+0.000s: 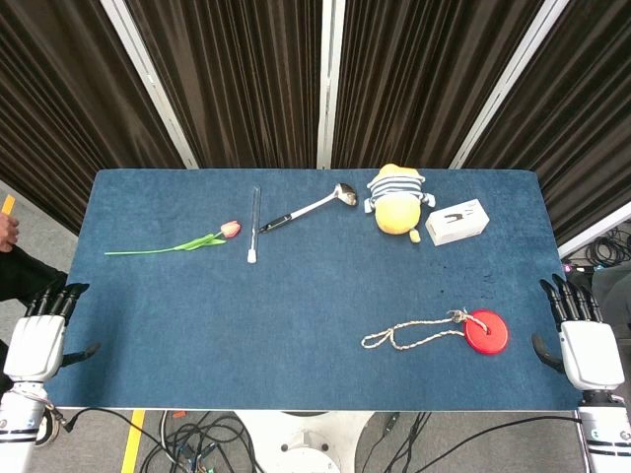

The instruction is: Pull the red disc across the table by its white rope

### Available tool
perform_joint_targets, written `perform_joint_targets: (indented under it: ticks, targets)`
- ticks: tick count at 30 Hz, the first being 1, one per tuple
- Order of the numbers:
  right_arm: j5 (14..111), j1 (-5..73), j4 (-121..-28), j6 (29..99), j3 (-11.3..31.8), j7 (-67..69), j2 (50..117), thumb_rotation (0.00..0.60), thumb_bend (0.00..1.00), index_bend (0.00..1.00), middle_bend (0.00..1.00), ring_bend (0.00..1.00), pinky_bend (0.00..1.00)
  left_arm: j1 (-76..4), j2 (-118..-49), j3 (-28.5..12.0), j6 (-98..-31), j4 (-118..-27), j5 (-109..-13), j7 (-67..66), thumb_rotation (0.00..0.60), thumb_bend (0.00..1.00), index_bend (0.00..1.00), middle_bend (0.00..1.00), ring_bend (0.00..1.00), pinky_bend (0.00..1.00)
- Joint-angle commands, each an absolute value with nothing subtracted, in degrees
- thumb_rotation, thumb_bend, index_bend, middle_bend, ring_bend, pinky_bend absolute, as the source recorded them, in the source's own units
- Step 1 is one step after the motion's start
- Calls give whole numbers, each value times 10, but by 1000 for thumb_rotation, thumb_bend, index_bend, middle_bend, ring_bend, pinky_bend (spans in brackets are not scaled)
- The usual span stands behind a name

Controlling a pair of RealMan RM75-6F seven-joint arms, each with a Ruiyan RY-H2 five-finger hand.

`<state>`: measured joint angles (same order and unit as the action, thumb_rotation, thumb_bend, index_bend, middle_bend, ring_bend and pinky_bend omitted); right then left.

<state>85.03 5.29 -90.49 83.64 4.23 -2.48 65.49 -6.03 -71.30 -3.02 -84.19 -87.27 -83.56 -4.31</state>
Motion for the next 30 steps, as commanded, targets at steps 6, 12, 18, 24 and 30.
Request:
perform_joint_targets:
  ticks: [6, 12, 18, 24, 30]
  targets:
    - [842, 50, -906, 841, 47, -18, 651, 600, 261, 0, 0, 0, 0, -67, -710, -31, -830, -876, -835, -43, 600, 112, 156, 152, 49, 139]
    - [842, 51, -903, 841, 48, -19, 653, 600, 261, 0, 0, 0, 0, -84, -712, -24, -814, -890, -860, -45, 600, 112, 156, 152, 49, 140]
    - [835, 51, -900, 840, 52, -16, 648, 600, 261, 0, 0, 0, 0, -131, -732, -17, -777, -906, -918, -48, 600, 112, 156, 152, 49, 143]
    - [829, 49, -895, 842, 54, -17, 645, 600, 261, 0, 0, 0, 0, -214, -785, -36, -714, -883, -966, -30, 600, 123, 169, 186, 75, 159]
    - [815, 46, -889, 841, 59, -13, 639, 600, 262, 0, 0, 0, 0, -301, -829, -40, -625, -874, -998, -43, 600, 127, 172, 193, 86, 174]
